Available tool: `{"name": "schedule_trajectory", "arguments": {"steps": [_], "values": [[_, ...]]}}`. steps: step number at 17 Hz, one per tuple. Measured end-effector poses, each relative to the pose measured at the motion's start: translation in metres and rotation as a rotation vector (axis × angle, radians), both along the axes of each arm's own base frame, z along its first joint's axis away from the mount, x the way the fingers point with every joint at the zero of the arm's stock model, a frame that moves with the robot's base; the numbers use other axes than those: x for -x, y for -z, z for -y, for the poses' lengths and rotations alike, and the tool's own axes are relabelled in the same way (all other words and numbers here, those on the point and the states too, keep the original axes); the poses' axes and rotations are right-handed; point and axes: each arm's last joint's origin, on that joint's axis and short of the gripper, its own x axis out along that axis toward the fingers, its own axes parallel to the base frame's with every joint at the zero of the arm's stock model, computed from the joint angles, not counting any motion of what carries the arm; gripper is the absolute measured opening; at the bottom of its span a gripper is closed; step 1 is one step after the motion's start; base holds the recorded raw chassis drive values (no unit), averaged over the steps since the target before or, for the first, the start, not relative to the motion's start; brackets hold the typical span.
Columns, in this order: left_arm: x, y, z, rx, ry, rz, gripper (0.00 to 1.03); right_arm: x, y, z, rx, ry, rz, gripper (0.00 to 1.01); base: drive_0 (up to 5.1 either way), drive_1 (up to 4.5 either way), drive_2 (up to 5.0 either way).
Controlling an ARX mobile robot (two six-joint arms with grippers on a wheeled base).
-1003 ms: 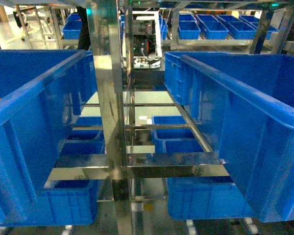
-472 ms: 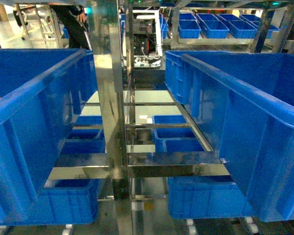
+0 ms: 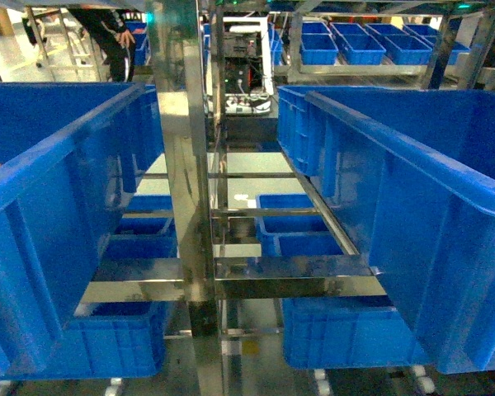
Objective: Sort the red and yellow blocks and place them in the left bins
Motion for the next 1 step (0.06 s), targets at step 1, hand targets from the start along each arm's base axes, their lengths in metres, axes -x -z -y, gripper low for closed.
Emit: {"name": "schedule_trajectory", "arguments": {"steps": [1], "values": [[0.0, 0.0, 0.0, 0.0, 0.0, 0.0, 0.45, 0.0, 0.0, 0.0, 0.0, 0.0, 0.0, 0.55, 0.0, 0.0, 0.0]]}}
